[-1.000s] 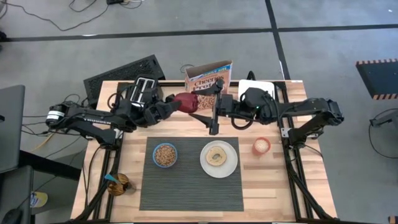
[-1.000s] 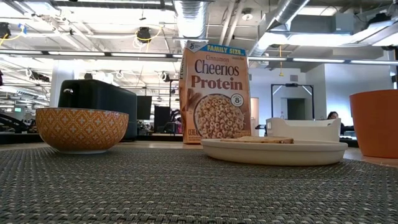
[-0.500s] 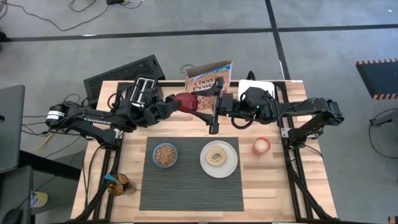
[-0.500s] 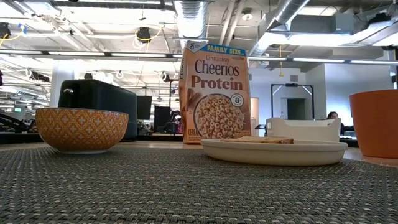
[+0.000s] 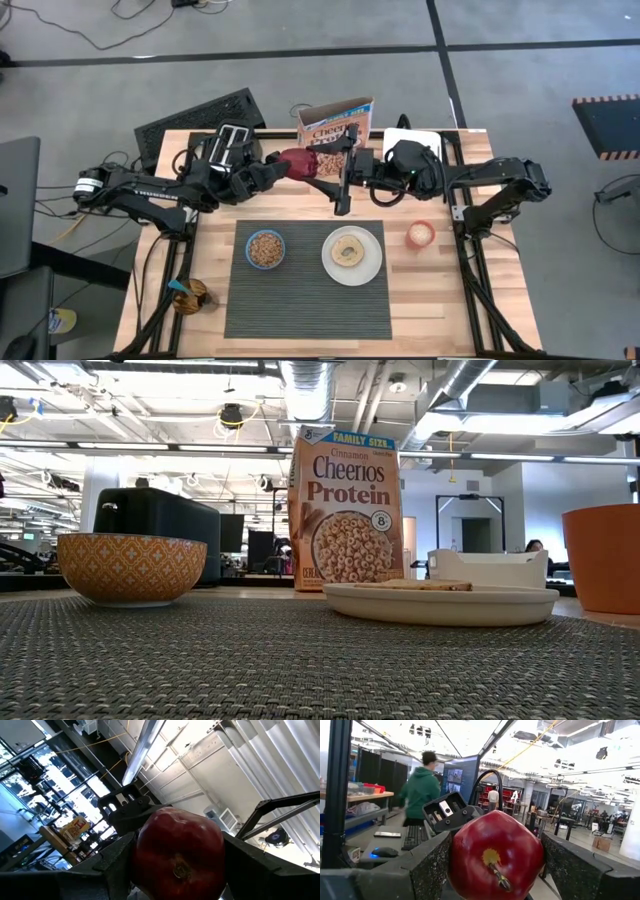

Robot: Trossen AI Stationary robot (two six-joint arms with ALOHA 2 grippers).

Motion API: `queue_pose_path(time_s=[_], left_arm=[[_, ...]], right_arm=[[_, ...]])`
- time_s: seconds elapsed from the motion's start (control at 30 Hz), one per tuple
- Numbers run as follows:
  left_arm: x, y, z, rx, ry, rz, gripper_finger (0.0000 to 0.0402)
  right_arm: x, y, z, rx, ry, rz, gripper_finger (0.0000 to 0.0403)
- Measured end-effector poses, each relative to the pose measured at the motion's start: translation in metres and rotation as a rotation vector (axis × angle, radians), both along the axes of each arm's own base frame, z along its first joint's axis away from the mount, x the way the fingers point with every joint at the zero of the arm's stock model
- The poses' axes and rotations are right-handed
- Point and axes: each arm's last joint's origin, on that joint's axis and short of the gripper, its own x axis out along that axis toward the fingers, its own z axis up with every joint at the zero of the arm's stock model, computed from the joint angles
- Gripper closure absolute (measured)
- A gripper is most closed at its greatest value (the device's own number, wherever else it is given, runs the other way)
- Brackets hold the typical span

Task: Arrange a breakfast setting
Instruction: Put the apple on the gray placemat

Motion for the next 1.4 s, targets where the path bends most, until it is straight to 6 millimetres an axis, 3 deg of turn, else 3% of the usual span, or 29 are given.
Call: queue_pose_path(time_s=[0.37, 0.73, 1.2, 1.4], left_arm=[[0.0, 0.0, -0.001, 0.002, 0.006, 0.005, 0.0163], [0.001, 0.001, -0.001, 0.003, 0.013, 0.018, 0.0163], [0.002, 0.001, -0.002, 0.022, 0.024, 0.005, 0.0163], [0.003, 0.0, -0.005, 0.051, 0.075, -0.025, 0.0124]], right_arm=[[0.001, 0.0, -0.002, 0.111, 0.006, 0.03, 0.0066], [0.002, 0.0, -0.006, 0.117, 0.043, 0.02, 0.0047], [0.0, 0.0, -0.004, 0.085, 0.047, -0.001, 0.0088], [-0.01, -0.001, -0.001, 0.081, 0.094, 0.001, 0.0088]])
